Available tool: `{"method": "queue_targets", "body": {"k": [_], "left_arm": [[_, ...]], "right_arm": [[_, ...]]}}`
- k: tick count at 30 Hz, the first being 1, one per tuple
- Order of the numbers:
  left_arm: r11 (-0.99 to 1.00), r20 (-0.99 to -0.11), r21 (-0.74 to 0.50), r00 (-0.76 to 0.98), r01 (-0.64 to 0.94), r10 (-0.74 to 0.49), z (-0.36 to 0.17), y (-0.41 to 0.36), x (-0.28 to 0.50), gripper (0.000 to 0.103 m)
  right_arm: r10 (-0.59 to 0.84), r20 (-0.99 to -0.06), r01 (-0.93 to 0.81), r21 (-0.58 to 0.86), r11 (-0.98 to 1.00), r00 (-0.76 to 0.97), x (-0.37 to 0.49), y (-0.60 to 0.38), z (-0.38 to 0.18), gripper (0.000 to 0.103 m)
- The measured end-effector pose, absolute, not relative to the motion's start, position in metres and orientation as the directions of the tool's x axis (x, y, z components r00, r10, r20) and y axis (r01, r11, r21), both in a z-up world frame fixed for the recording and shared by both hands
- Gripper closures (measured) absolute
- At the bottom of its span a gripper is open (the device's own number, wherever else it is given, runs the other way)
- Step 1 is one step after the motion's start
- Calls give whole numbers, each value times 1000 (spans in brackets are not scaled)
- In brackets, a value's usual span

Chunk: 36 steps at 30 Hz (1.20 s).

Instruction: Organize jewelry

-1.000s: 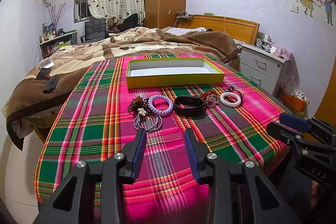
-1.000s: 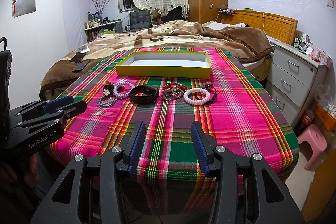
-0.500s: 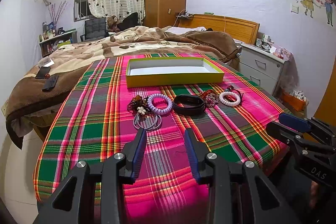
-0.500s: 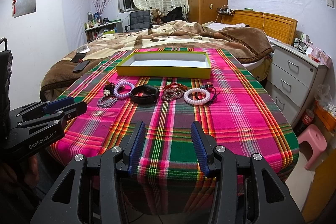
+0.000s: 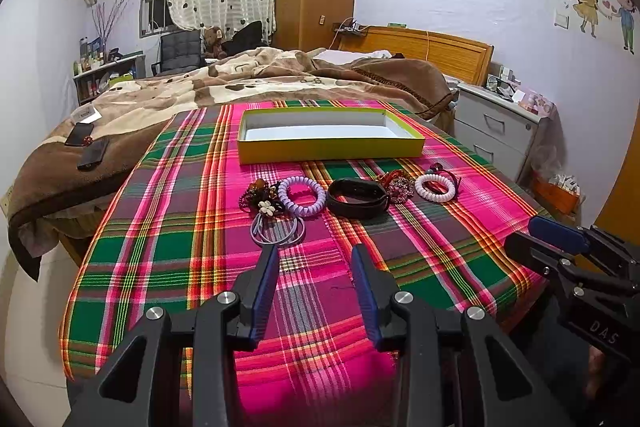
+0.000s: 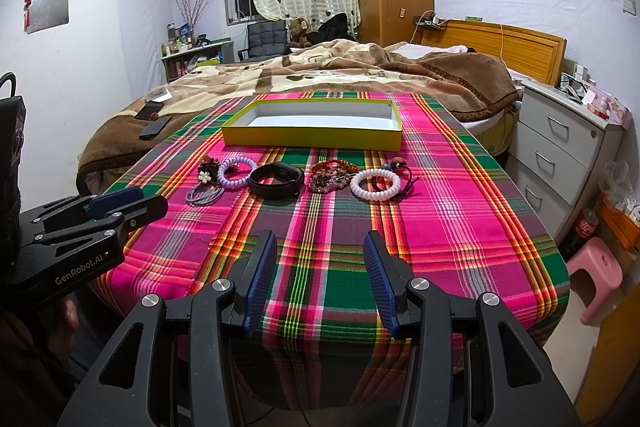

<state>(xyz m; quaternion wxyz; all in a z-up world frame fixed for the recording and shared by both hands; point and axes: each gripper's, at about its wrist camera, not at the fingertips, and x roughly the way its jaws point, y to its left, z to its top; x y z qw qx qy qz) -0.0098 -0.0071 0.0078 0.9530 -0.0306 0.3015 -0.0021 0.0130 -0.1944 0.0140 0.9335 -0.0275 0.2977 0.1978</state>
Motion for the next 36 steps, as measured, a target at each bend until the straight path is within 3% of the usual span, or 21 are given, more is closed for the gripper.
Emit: {"method": "queue_targets", "body": {"k": [17, 36], "left_arm": [[998, -594, -68, 804, -18, -27, 2, -2, 3, 66], [988, -717, -71, 696, -140, 47, -24, 48, 81, 66]], "right_arm": [[349, -581, -385, 67, 921, 735, 20, -190, 7, 57], [377, -616, -412, 91, 906, 692, 87, -177, -4, 57]]}}
